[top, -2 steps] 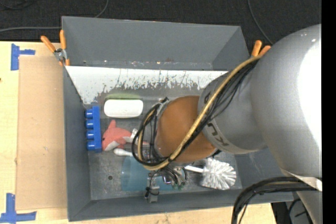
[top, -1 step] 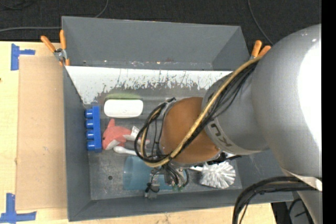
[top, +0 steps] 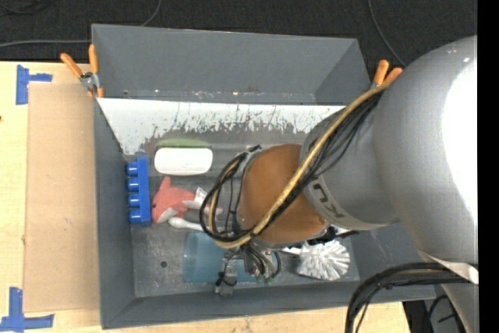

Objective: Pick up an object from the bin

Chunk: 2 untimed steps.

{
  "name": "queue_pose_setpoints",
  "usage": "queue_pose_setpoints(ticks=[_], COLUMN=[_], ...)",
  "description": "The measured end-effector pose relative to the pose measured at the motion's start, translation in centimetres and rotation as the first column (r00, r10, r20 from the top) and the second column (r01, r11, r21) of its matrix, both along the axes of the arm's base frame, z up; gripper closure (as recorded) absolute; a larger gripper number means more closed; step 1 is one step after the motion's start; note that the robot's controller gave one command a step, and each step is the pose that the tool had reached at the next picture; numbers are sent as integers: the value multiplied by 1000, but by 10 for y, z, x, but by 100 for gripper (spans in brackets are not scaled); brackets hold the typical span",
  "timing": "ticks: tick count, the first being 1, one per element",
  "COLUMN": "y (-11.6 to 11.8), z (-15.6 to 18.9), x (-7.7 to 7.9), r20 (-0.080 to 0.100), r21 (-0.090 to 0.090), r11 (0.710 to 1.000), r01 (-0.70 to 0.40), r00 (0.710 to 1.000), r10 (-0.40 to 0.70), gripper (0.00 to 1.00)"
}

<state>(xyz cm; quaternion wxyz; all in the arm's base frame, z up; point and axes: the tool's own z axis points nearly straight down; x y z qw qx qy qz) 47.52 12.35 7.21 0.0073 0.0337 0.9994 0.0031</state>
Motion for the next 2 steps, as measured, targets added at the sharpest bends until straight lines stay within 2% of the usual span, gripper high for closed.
queue_pose_setpoints(ticks=[1, 2], y=[-1, -1], z=[37, 73], x=[-3, -3], r20=[-12, -13], r21=[-3, -3], r11=[1000, 1000], r01=[1, 2], r00=[1000, 1000], r10=[-1, -2], gripper=[100, 100])
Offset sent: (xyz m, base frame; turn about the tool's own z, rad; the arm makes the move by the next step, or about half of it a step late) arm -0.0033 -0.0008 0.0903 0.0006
